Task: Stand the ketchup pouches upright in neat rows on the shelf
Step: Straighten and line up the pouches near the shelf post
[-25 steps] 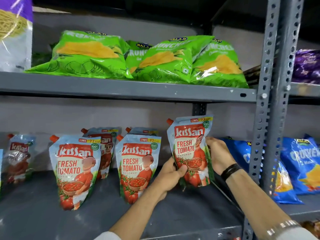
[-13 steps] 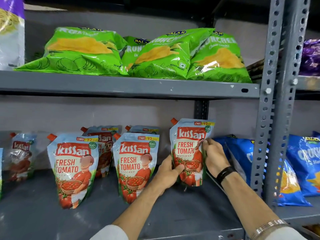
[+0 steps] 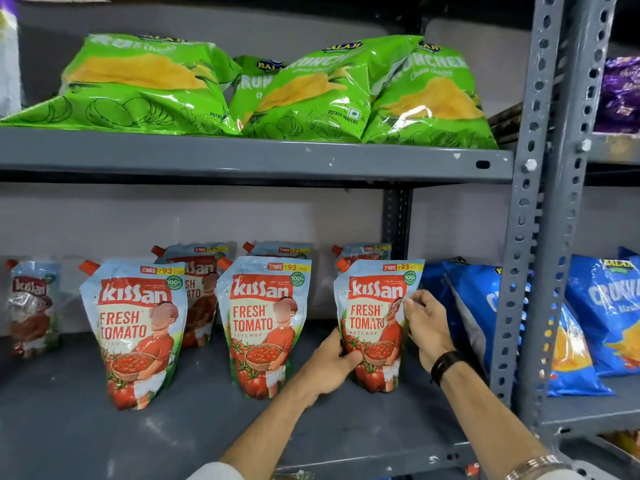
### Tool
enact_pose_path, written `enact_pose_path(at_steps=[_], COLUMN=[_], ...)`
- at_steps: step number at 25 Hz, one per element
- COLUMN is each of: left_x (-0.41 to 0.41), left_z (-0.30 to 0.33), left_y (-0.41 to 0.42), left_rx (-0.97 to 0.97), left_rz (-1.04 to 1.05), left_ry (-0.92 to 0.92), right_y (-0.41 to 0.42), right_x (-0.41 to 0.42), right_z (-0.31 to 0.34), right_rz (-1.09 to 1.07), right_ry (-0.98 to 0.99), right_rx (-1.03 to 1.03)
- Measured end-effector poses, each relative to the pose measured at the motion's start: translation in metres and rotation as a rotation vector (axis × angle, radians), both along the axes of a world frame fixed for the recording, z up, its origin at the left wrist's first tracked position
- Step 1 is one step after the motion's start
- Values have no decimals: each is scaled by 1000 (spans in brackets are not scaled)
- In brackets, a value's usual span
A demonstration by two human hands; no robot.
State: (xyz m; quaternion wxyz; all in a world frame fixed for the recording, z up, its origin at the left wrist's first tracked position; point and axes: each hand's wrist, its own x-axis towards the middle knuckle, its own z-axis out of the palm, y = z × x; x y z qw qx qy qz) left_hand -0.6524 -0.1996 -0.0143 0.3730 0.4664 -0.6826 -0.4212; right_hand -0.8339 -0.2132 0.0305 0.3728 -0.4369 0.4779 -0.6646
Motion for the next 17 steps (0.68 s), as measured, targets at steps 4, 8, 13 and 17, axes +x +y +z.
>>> enact_pose_path(at_steps=[4,8,13,17], left_x=[5,3,-5,-4], left_z=[11,8,2,2], left_y=[8,5,5,8], left_rx=[88,77,-46,-59], left_rz=[-51,-36,79,96], left_ry=[68,107,75,68], right_y=[9,12,8,13], right_x=[-5,-3,1,0], right_z=[-2,-9,1,0], right_rz=[112,141,134,91], right_ry=[-73,-63,-44,-21], right_rx=[-35,-108,-74,-72])
